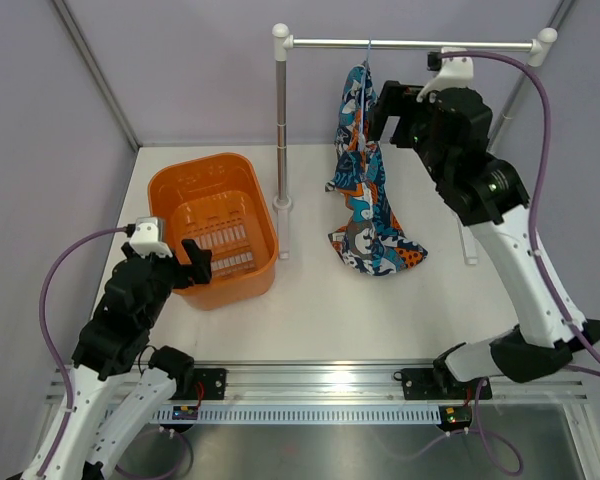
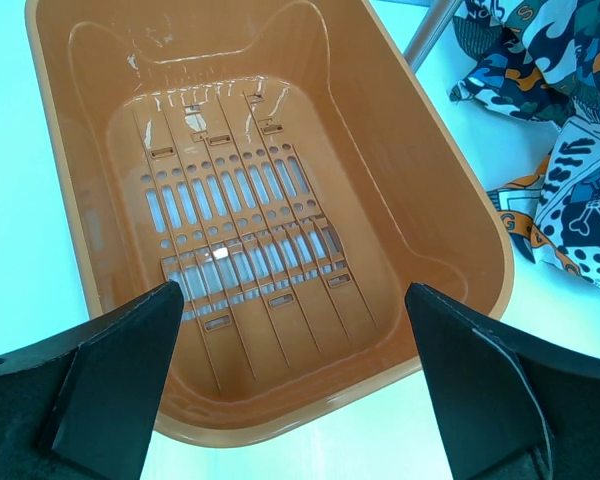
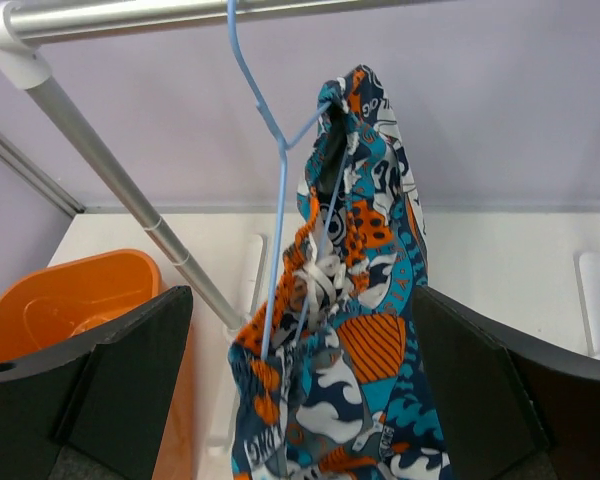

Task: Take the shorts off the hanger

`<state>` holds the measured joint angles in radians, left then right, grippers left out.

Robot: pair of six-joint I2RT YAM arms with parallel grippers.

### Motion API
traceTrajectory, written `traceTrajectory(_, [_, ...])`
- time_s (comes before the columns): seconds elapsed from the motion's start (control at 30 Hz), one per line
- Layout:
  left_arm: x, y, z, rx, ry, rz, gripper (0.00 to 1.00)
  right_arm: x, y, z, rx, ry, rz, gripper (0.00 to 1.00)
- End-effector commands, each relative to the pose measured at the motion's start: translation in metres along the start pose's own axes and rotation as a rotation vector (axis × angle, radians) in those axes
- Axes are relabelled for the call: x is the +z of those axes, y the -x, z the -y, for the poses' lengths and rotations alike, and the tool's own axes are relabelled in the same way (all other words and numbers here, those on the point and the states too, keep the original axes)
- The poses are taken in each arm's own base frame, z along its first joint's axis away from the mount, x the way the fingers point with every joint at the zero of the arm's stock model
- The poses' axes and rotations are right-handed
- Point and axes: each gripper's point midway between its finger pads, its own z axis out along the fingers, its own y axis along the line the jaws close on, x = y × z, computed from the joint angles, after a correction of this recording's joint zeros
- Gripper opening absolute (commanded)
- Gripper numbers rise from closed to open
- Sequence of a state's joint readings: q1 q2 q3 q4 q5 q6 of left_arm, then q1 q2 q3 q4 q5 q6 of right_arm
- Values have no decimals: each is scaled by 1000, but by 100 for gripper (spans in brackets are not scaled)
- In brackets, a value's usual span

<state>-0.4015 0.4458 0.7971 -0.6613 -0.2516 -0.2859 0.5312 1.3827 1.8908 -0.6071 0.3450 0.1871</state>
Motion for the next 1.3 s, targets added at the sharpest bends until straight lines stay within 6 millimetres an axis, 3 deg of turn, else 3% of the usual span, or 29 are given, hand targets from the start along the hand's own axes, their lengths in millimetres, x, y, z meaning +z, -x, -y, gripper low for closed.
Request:
traceTrajectory(0.0, [-6,16,2,-2,-11,54,99,31,6,-15,-57,14,11,99])
traceTrajectory(0.27, [-8,17,2,-4,-17,62,99,86,19,-30,-79,-6,91,100])
traceTrajectory(0.37, [-8,17,2,-4,-18,60,99,111,11,-31,-105,-36,97,99])
traceTrajectory(0.6, [-8,16,3,-3,-23,57,99,136,5,-20,-133,-137,129,88])
traceTrajectory(0.8, [-9,16,4,-4,-27,57,99,148,-3,-16,-165,-173,126,74])
traceTrajectory(1.0, [-9,17,4,-4,-30,59,99,150,-1,-13,-171,-190,144,66])
traceTrajectory(1.13, [-9,16,4,-1,-31,58,99,151,0,-11,-178,-202,154,52])
traceTrajectory(1.27, [-9,17,4,-2,-27,59,99,155,-4,-12,-190,-202,135,45])
